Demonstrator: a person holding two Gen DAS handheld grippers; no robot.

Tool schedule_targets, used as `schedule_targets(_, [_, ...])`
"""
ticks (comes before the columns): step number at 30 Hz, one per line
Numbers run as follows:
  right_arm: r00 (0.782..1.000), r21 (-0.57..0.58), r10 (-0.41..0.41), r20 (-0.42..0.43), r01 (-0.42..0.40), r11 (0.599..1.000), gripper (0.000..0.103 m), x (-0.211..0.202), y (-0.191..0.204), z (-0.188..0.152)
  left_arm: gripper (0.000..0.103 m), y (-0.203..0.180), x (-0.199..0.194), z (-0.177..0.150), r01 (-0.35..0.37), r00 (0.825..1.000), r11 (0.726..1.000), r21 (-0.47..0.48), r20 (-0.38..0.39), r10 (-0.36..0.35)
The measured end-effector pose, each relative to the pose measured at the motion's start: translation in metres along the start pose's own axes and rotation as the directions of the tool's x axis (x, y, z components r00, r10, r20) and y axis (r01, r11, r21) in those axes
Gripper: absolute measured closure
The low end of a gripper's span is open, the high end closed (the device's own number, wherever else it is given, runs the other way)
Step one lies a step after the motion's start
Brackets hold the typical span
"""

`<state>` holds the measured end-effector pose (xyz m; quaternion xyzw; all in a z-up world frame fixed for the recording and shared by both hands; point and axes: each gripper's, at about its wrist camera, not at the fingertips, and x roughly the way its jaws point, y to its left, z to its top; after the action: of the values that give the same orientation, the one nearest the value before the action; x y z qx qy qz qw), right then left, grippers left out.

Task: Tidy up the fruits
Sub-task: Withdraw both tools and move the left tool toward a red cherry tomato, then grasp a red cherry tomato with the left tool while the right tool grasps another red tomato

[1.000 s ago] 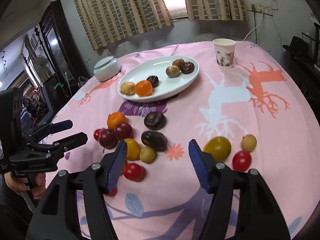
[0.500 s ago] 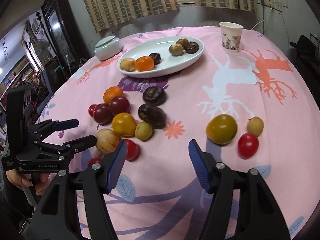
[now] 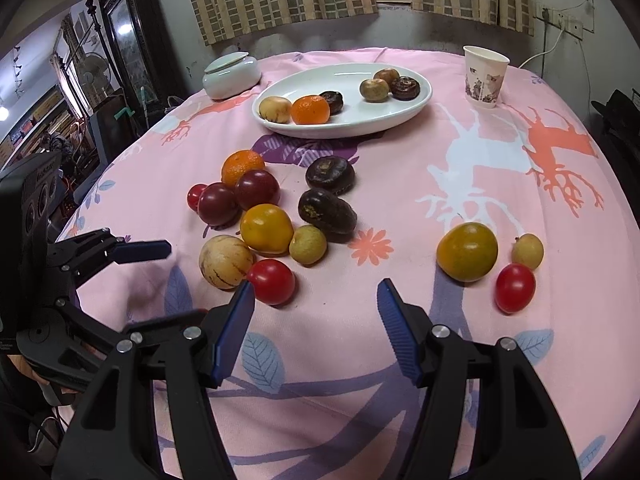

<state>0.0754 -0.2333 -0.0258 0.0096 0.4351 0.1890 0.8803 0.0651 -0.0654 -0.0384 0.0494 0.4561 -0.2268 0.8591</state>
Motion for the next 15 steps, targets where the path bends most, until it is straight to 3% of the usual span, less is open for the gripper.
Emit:
schedule_targets(2, [1.0,-0.01,-0.004,0.002,0.004,1.0,0.038,-0.001,0.003,0.0,0.015,-0.007,0.001,-0.003,0.012,1.0,1.0,0.024,-0.002,-0.012])
schedule_targets(4, [1.0,-0.018,-0.001,0.004,0.001,1.0,0.038,-0.001,0.005,-0.001,0.022,-0.013,0.0,-0.005,0.02,1.0,0.998,0.051,0.007,-0.021])
schedule_targets(6, [1.0,-0.025,-0.002,0.005,0.002,1.0,0.038,-0.001,0.007,-0.001,0.036,-0.017,0.0,-0.007,0.062,0.998,0.996,0.061,-0.001,-0.062])
schedule_targets(8, [1.0,-0.028,0.0,0.005,0.0,1.0,0.038,-0.001,0.008,-0.001,0.042,-0.019,0.001,-0.008,0.093,0.996,0.994,0.065,-0.01,-0.092])
schedule_targets(15, [1.0,-0.027,-0.004,0.003,0.004,1.0,0.038,0.0,0.008,-0.001,0.055,-0.031,0.009,-0.014,0.123,0.992,0.987,0.102,-0.048,-0.118])
